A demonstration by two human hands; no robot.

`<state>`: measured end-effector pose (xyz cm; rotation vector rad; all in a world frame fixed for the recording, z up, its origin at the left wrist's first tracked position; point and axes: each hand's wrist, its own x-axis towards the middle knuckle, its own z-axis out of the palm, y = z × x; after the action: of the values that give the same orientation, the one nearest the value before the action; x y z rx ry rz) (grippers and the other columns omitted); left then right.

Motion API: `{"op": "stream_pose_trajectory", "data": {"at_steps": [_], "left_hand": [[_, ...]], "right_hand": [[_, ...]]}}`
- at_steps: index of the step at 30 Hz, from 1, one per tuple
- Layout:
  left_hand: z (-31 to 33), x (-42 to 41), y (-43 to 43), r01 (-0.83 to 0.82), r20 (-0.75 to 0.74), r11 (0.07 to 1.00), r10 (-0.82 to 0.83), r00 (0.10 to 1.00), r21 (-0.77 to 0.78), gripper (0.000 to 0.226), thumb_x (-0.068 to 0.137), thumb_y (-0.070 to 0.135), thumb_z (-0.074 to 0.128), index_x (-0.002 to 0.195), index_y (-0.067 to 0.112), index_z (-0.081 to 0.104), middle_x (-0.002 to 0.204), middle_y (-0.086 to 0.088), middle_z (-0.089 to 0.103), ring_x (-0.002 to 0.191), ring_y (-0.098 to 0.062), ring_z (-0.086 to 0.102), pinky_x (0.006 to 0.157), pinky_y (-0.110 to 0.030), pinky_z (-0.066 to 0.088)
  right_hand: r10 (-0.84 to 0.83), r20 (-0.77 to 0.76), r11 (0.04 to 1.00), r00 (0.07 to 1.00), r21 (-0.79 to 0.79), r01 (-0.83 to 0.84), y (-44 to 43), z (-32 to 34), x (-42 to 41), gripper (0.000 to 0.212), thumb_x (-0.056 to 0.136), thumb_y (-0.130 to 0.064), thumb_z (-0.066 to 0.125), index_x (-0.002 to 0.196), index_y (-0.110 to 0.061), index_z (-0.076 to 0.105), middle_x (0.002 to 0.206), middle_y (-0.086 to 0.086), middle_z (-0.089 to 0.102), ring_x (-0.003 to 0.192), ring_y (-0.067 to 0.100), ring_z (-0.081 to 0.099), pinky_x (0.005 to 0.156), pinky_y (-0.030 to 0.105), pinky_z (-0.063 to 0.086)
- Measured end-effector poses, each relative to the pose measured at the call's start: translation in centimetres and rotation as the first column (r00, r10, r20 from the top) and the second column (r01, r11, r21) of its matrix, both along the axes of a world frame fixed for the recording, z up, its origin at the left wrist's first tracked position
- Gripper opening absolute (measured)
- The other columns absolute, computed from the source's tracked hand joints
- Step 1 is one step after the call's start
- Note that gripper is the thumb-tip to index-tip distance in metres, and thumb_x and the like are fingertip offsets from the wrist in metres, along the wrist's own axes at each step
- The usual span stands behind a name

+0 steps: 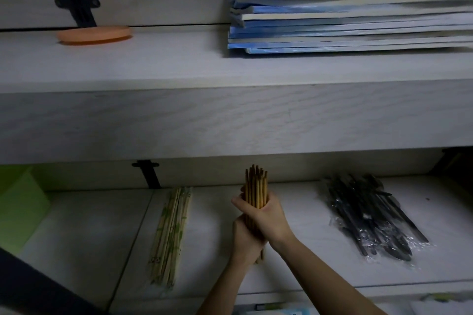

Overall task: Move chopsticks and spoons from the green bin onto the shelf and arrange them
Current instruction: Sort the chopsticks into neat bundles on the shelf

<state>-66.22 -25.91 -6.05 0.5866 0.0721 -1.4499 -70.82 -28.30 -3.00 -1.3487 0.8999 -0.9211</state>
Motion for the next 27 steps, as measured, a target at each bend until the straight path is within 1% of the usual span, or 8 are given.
{"op": "stream_pose_trajectory", "data": {"at_steps": [5, 7, 10, 15, 17, 21, 24, 27], "left_hand": [[-0.1, 0.2, -0.4, -0.028, 0.024, 0.998, 0.029, 0.999, -0.057, 0.05, 0.096, 0.019, 0.039, 0.066, 0.009, 0.078, 0.068, -0.011, 0.072, 0.065, -0.017, 0.072, 0.058, -0.024, 0.058], [0.6, -0.1, -0.2, -0.043, 0.012, 0.991, 0.045, 0.999, -0.13, 0.017, 0.06, 0.022, 0.084, 0.066, 0.007, 0.078, 0.067, -0.012, 0.072, 0.063, -0.017, 0.072, 0.057, -0.025, 0.058], [-0.4, -0.4, -0.2, -0.04, -0.027, 0.982, 0.036, 0.999, -0.184, 0.056, 0.01, 0.018, 0.095, 0.06, 0.003, 0.075, 0.059, -0.013, 0.067, 0.056, -0.017, 0.07, 0.053, -0.025, 0.057], [-1.2, -0.5, -0.3, 0.0, -0.011, 0.985, -0.002, 1.0, -0.172, 0.056, 0.009, 0.014, 0.094, 0.06, 0.002, 0.075, 0.058, -0.014, 0.065, 0.053, -0.018, 0.069, 0.05, -0.024, 0.056], [-1.8, -0.4, 0.1, 0.038, 0.146, 0.994, -0.024, 0.989, -0.099, 0.036, 0.033, 0.013, 0.09, 0.065, 0.005, 0.074, 0.062, -0.014, 0.064, 0.053, -0.018, 0.068, 0.049, -0.021, 0.056], [-4.3, 0.0, 1.1, 0.089, 0.825, 0.967, -0.249, 0.507, 0.237, 0.03, 0.087, -0.005, 0.054, 0.094, 0.024, 0.051, 0.08, 0.015, 0.047, 0.068, 0.001, 0.051, 0.059, -0.007, 0.047], [-3.8, 0.5, 0.8, 0.141, 0.878, 0.93, -0.367, 0.306, 0.34, 0.021, 0.087, -0.001, 0.058, 0.099, 0.014, 0.051, 0.076, 0.009, 0.05, 0.067, -0.001, 0.051, 0.06, -0.015, 0.046], [-3.1, 2.2, 0.6, 0.302, 0.749, 0.806, -0.588, 0.306, 0.509, 0.026, 0.079, 0.006, 0.068, 0.099, 0.017, 0.057, 0.091, -0.004, 0.066, 0.082, -0.015, 0.065, 0.071, -0.025, 0.054]], "right_hand": [[0.0, 0.116, 1.0, 0.993, -0.029, 0.004, -0.3, 0.8, -0.3, 0.026, 0.074, -0.01, 0.077, 0.091, -0.019, 0.06, 0.076, -0.006, 0.067, 0.072, 0.003, 0.065, 0.066, 0.014, 0.051], [0.007, 0.123, 0.999, 0.992, -0.04, -0.002, -0.2, 0.8, -0.5, 0.023, 0.074, -0.009, 0.076, 0.086, -0.02, 0.06, 0.075, -0.004, 0.065, 0.071, 0.003, 0.063, 0.065, 0.015, 0.051], [0.044, 0.096, 0.998, 0.994, -0.044, -0.04, 0.1, 0.1, -0.6, 0.015, 0.075, -0.008, 0.075, 0.077, -0.014, 0.061, 0.068, -0.005, 0.062, 0.066, 0.006, 0.061, 0.063, 0.017, 0.051], [0.049, 0.071, 0.997, 0.996, -0.066, -0.045, -0.3, -1.1, -0.9, 0.015, 0.077, -0.01, 0.074, 0.074, -0.014, 0.059, 0.067, -0.004, 0.059, 0.064, 0.007, 0.059, 0.064, 0.02, 0.051], [0.075, 0.06, 0.996, 0.995, -0.046, -0.072, -0.4, -1.8, -1.1, 0.014, 0.077, -0.01, 0.073, 0.076, -0.011, 0.059, 0.068, -0.003, 0.06, 0.065, 0.007, 0.06, 0.065, 0.02, 0.052], [0.186, -0.025, 0.982, 0.982, 0.03, -0.186, -0.6, -3.2, -1.6, 0.016, 0.079, -0.017, 0.072, 0.079, -0.008, 0.059, 0.07, -0.003, 0.058, 0.064, 0.003, 0.059, 0.065, 0.017, 0.052], [0.196, -0.026, 0.972, 0.98, 0.135, -0.191, -1.9, -3.2, -1.5, 0.018, 0.082, -0.021, 0.069, 0.076, -0.009, 0.057, 0.066, -0.001, 0.058, 0.061, 0.007, 0.058, 0.063, 0.018, 0.051], [0.121, -0.014, 0.936, 0.993, 0.334, -0.11, -3.8, -3.4, -0.8, 0.014, 0.084, -0.016, 0.065, 0.074, -0.01, 0.057, 0.062, 0.002, 0.058, 0.058, 0.012, 0.056, 0.063, 0.022, 0.051]]}}
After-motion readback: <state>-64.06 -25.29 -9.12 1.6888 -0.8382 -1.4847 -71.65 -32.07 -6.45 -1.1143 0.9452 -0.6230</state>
